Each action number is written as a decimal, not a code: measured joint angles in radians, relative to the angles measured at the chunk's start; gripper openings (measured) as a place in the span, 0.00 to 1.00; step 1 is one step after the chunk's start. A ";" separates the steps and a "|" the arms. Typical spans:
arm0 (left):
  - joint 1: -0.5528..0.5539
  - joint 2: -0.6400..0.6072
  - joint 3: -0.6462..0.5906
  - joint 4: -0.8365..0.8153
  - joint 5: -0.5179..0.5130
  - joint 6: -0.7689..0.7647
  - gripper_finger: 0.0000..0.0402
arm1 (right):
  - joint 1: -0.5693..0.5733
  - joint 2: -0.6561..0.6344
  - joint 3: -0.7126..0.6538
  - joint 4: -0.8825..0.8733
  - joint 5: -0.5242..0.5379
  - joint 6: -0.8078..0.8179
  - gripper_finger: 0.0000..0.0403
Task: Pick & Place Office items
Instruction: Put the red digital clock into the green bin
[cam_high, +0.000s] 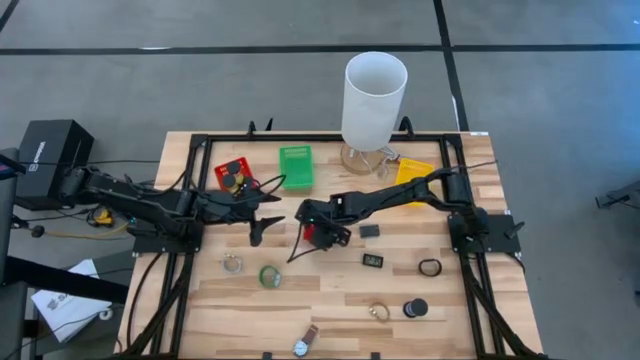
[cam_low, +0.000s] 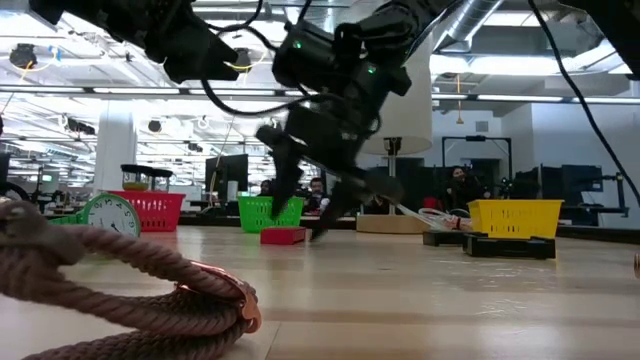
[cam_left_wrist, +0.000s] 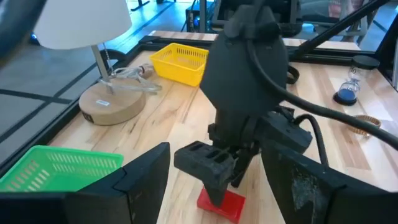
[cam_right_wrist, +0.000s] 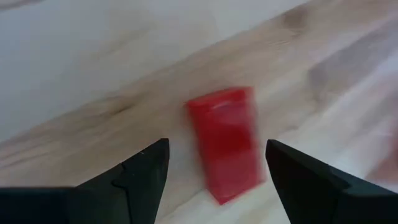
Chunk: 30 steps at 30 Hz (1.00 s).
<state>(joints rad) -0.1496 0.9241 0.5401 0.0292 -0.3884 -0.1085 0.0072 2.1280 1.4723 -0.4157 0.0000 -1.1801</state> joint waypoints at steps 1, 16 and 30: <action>0.000 0.000 0.000 -0.001 0.000 0.000 0.62 | -0.003 0.010 0.010 0.029 -0.001 -0.002 0.65; 0.000 0.000 0.000 -0.006 0.000 0.000 0.62 | -0.018 0.070 0.096 -0.036 -0.035 0.035 0.65; 0.000 0.000 0.000 -0.006 0.000 0.000 0.62 | -0.101 0.072 0.212 -0.123 -0.269 0.400 0.65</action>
<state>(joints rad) -0.1501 0.9241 0.5404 0.0227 -0.3885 -0.1089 -0.0942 2.2002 1.6840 -0.5391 -0.2688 -0.7802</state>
